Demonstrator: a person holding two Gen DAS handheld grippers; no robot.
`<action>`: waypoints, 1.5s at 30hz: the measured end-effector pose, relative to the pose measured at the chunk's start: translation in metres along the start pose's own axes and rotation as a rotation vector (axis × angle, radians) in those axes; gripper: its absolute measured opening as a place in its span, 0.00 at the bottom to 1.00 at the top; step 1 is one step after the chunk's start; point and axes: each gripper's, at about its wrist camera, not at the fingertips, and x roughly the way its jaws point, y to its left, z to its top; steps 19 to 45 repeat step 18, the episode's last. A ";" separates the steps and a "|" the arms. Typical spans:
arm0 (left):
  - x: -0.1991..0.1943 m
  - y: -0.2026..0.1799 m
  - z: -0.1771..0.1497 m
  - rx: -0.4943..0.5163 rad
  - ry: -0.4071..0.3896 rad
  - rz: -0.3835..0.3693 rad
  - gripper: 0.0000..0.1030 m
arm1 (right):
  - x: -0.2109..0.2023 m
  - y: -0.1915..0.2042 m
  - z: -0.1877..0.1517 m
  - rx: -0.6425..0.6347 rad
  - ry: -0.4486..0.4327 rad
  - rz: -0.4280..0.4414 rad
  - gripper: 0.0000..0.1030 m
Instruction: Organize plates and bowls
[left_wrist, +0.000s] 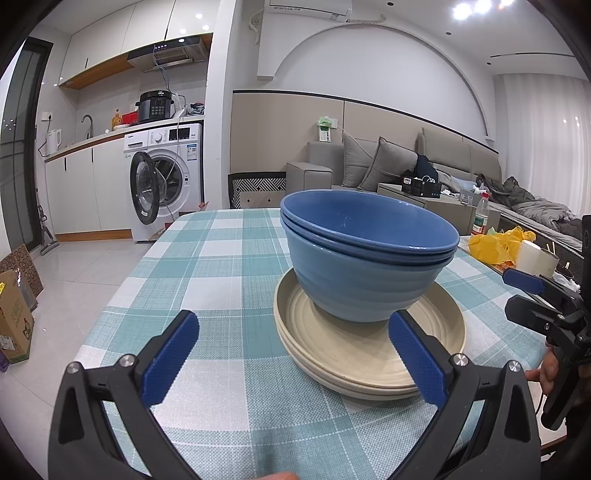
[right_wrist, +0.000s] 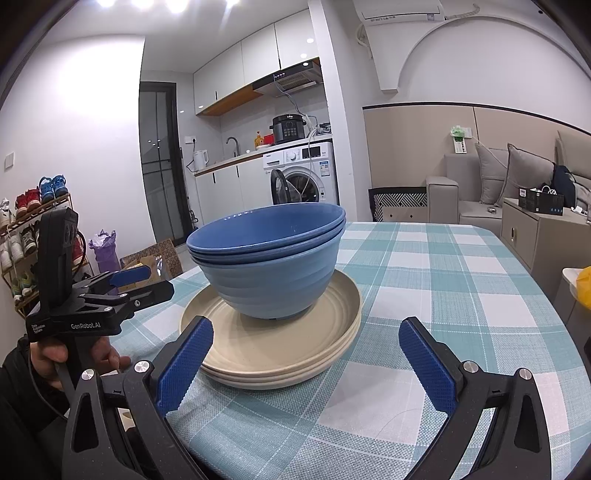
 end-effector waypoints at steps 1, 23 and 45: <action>0.000 0.000 0.000 0.000 0.000 0.000 1.00 | 0.000 0.000 0.000 0.000 0.001 0.000 0.99; -0.002 0.000 0.000 -0.008 -0.009 -0.006 1.00 | -0.001 0.000 0.000 0.000 -0.001 0.001 0.99; -0.002 0.000 0.000 -0.008 -0.009 -0.006 1.00 | -0.001 0.000 0.000 0.000 -0.001 0.001 0.99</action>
